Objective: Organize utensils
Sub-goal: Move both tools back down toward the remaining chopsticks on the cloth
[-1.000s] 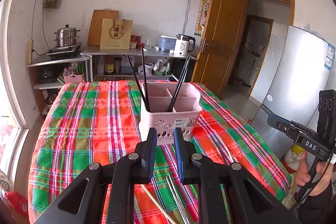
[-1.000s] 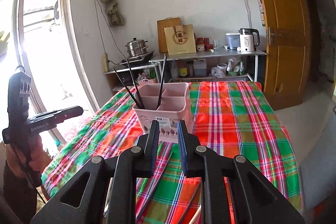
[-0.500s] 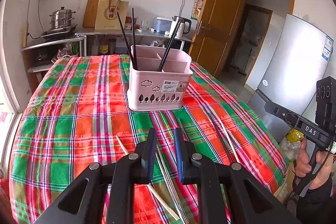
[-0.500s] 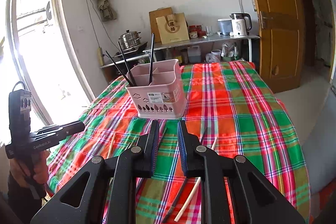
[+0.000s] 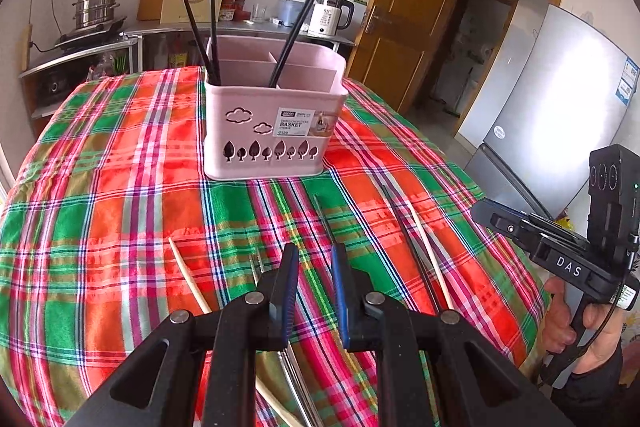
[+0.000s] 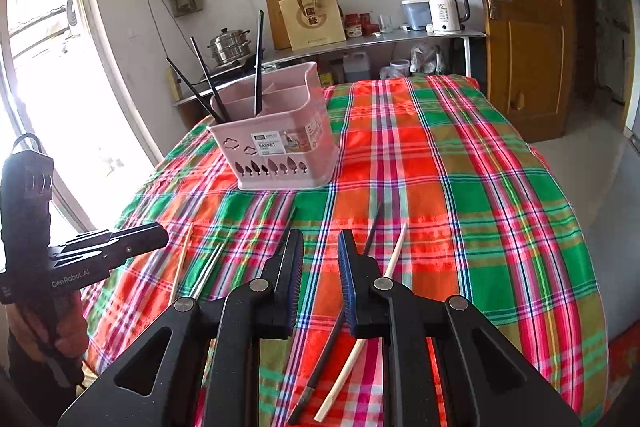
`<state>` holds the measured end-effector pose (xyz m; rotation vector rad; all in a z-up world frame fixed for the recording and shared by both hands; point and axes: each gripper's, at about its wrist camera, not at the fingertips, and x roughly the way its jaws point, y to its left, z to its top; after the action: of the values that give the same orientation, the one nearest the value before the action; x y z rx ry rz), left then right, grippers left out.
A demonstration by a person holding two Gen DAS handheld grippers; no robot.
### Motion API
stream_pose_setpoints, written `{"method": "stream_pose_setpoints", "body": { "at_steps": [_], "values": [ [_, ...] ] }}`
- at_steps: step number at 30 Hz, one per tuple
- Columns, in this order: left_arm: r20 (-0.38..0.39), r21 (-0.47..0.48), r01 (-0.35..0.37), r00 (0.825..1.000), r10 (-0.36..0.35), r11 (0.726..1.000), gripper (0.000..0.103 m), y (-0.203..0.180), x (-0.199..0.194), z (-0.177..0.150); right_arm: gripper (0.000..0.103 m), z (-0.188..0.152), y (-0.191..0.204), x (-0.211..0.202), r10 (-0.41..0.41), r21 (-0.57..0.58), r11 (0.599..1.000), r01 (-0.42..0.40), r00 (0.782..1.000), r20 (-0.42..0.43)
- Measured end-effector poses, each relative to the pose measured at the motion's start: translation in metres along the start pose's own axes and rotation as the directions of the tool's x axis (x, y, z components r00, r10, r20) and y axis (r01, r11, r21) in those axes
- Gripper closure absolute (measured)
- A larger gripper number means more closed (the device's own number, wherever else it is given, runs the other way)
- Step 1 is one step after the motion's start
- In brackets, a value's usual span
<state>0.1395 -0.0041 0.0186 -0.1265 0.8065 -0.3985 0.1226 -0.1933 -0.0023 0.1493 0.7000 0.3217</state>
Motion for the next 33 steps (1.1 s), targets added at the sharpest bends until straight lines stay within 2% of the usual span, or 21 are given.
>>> {"method": "stream_pose_setpoints", "body": {
  "at_steps": [4,16,21,26,33],
  "values": [
    [-0.066,-0.004,0.012,0.998,-0.012,1.0,0.087,-0.004,0.029,0.004,0.085,-0.005,-0.007,0.018,-0.023,0.007,1.0,0.023,0.999,-0.049],
    [-0.193,-0.017,0.003,0.981,-0.006,1.0,0.087,-0.014,0.104,0.015,0.085,-0.006,-0.021,0.069,-0.056,0.018,0.998,0.059,0.988,-0.145],
    [-0.219,-0.028,-0.002,0.976,-0.004,1.0,0.087,-0.014,0.122,0.014,0.085,-0.007,-0.026,0.084,-0.074,0.023,0.997,0.079,0.983,-0.171],
    [-0.21,-0.02,-0.013,0.978,0.008,1.0,0.087,-0.016,0.127,0.015,0.085,-0.005,-0.028,0.093,-0.087,0.028,0.995,0.093,0.98,-0.181],
    [-0.189,0.051,-0.066,0.979,0.075,0.996,0.087,-0.029,0.13,0.013,0.086,-0.002,-0.019,0.1,-0.141,-0.021,0.99,0.14,0.973,-0.185]
  ]
}}
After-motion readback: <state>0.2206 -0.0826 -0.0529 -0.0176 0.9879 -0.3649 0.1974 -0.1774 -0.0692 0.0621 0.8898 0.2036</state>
